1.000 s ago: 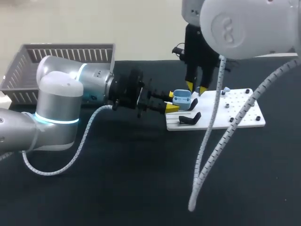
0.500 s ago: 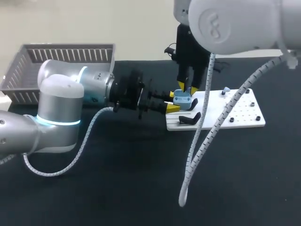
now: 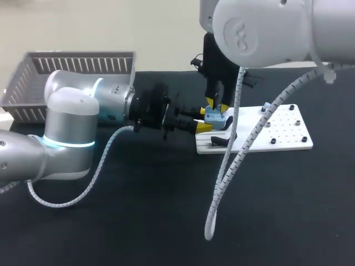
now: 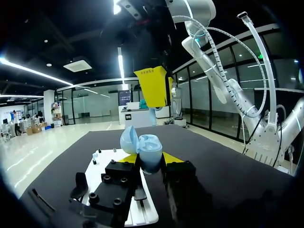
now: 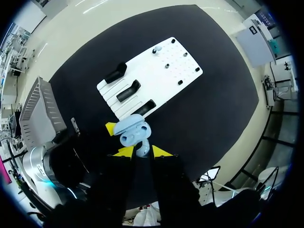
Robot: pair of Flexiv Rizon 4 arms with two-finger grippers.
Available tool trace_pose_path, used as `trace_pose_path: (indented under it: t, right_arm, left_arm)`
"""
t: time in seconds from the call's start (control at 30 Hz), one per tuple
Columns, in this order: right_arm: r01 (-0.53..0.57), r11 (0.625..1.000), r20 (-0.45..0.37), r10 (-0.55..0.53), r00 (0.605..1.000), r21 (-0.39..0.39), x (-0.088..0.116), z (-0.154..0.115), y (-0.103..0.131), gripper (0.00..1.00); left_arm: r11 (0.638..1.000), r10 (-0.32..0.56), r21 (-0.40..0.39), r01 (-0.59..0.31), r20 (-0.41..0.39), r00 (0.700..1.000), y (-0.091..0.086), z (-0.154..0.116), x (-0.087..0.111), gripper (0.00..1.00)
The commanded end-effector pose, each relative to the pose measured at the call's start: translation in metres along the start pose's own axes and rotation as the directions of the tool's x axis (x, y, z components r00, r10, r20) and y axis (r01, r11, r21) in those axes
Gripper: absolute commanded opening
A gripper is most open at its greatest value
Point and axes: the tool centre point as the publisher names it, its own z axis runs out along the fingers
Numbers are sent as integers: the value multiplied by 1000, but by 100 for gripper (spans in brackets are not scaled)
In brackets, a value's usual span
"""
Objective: Pick up each earbud case from the left stands, insert the matching earbuds, close the lid, and place the case in the box.
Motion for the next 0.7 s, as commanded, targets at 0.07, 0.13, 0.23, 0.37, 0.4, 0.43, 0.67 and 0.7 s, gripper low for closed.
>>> trace_pose_path:
  t: [0.07, 0.13, 0.23, 0.37, 0.4, 0.43, 0.67, 0.7]
  right_arm:
    - [-17, 1000, 1, 17, 1000, 2, -3, 4, 4, 0]
    - [-24, 1000, 0, 24, 1000, 4, -4, 5, 3, 0]
    - [-38, 999, -3, 38, 999, 5, -5, 6, 2, 0]
    - [-47, 999, -6, 47, 999, 4, -4, 7, 1, 0]
    - [-50, 999, -8, 50, 999, 4, -4, 8, 0, 0]
    - [-51, 999, -8, 51, 999, 4, -4, 8, 0, 0]
    - [-58, 998, -8, 58, 998, 4, -5, 12, 2, 0]
    - [-59, 998, -8, 59, 998, 3, -5, 12, 3, 0]
  left_arm:
    - [1000, 3, -5, -3, 1, 1000, -1, 0, 1, 0]
    - [1000, 3, -5, -3, 1, 1000, -1, 0, 1, 0]
    - [1000, 3, -5, -3, 1, 1000, -1, 0, 1, 0]
    - [1000, 3, -5, -3, 1, 1000, -1, 0, 1, 0]
    - [1000, 3, -5, -3, 1, 1000, -1, 0, 1, 0]
    - [1000, 3, -5, -3, 1, 1000, -1, 0, 1, 0]
    - [1000, 3, -5, -3, 1, 1000, -1, 0, 1, 0]
    - [1000, 3, -5, -3, 1, 1000, -1, 0, 1, 0]
